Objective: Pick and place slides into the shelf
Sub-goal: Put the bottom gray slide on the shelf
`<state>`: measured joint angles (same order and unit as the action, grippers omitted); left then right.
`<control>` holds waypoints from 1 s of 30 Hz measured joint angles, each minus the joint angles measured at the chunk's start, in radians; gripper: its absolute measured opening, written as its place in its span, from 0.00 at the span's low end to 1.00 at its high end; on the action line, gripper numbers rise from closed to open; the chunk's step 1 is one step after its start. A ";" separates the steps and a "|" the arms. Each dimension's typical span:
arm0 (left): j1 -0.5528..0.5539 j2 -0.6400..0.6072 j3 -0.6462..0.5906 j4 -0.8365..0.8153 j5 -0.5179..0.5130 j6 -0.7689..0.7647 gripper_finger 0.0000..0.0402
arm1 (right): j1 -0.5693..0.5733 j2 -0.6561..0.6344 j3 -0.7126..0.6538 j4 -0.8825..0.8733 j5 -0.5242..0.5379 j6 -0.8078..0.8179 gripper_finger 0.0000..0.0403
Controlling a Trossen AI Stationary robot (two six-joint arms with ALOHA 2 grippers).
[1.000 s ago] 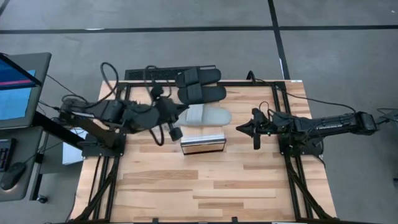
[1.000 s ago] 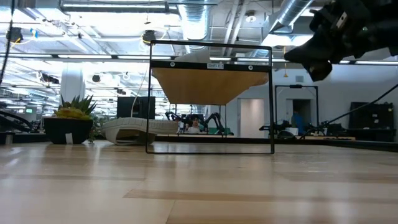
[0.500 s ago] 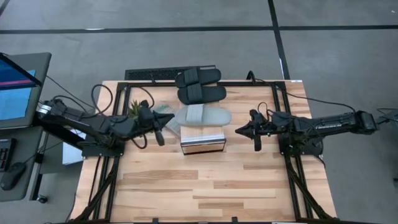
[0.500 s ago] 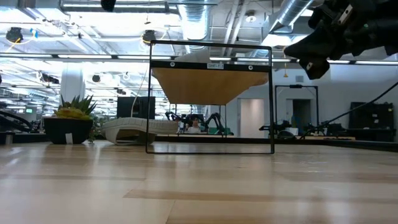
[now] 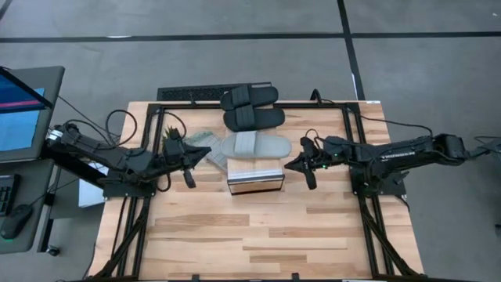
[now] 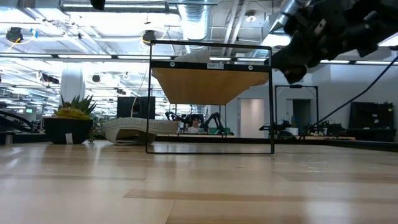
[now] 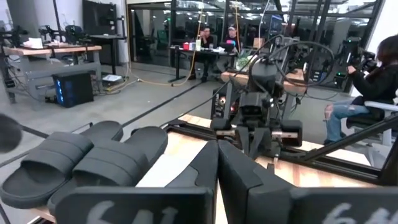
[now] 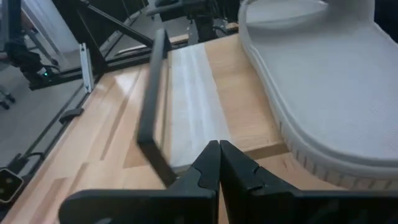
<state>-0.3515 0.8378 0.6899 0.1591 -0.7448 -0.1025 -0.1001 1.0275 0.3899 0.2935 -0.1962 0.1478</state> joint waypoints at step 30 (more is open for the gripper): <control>0.000 -0.016 0.000 -0.011 0.024 0.003 0.00 | -0.193 0.206 0.107 0.051 -0.106 -0.130 0.00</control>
<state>-0.3512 0.8215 0.6899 0.1478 -0.7207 -0.0994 -0.2935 1.2331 0.4973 0.3443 -0.3023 0.0174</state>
